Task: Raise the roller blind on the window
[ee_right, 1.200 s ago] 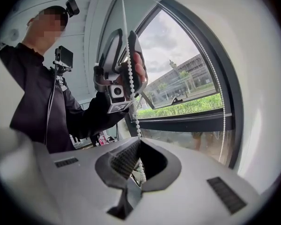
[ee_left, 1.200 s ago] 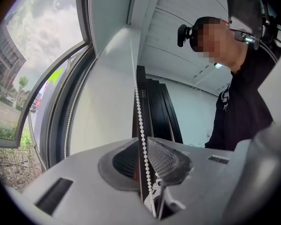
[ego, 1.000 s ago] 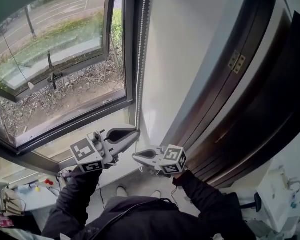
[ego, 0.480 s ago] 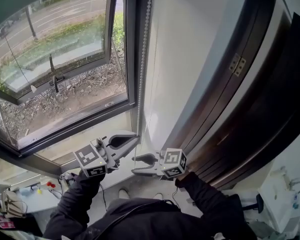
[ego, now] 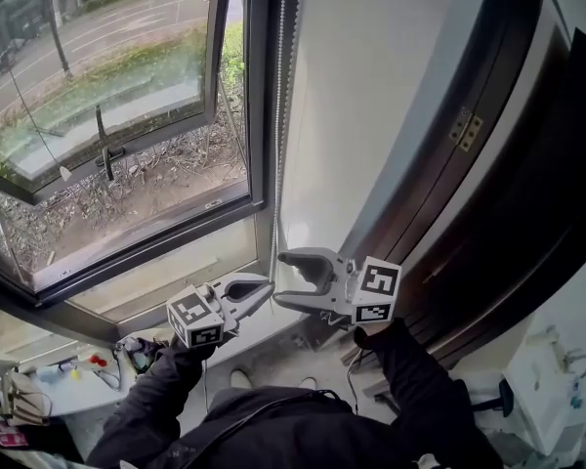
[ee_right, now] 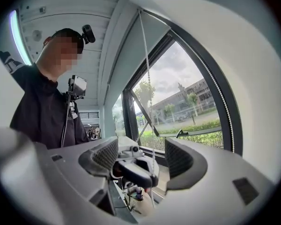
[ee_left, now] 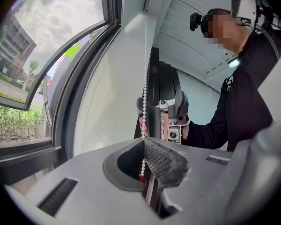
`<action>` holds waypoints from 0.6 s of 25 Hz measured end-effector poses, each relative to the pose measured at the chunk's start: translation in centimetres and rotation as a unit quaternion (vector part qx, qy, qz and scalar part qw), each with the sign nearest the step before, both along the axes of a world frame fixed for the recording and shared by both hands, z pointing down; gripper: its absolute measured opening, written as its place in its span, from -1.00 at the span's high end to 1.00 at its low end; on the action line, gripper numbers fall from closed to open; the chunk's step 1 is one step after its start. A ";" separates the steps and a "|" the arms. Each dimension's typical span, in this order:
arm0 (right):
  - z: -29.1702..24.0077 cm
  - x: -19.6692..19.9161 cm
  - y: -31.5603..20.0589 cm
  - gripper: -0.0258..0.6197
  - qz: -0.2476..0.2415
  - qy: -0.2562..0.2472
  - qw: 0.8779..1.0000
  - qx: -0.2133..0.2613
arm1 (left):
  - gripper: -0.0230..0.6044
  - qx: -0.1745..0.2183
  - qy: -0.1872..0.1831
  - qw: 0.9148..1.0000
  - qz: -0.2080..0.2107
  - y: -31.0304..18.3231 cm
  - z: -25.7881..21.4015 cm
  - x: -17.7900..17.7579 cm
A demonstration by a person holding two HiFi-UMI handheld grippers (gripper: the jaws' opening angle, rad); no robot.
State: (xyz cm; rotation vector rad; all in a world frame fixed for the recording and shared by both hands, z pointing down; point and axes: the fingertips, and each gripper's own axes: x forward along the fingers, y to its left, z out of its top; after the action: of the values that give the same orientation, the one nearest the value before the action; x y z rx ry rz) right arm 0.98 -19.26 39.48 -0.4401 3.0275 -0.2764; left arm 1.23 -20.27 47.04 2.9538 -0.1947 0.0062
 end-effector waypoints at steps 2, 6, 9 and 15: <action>-1.0 -0.1 -0.1 -0.03 0.006 -0.008 1.000 0.008 | 0.90 -0.007 -0.001 1.000 0.002 0.4 1.0 0.2; -1.7 -0.6 -0.4 0.00 0.010 -0.014 1.000 0.012 | 0.90 -0.019 -0.014 1.000 0.007 1.2 3.0 0.6; -1.7 -0.7 -0.7 0.15 0.017 -0.012 1.000 0.012 | 0.90 -0.033 -0.031 0.999 0.004 1.5 5.5 0.4; -1.4 -0.9 -0.9 0.31 0.020 -0.003 1.000 0.010 | 0.90 -0.077 -0.082 0.994 0.003 2.9 12.5 0.0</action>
State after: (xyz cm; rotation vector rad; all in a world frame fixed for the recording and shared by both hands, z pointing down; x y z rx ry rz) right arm 0.12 -20.14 38.07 -0.4978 3.0092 -0.2431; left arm 1.20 -17.35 59.49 2.7995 -0.1982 0.2551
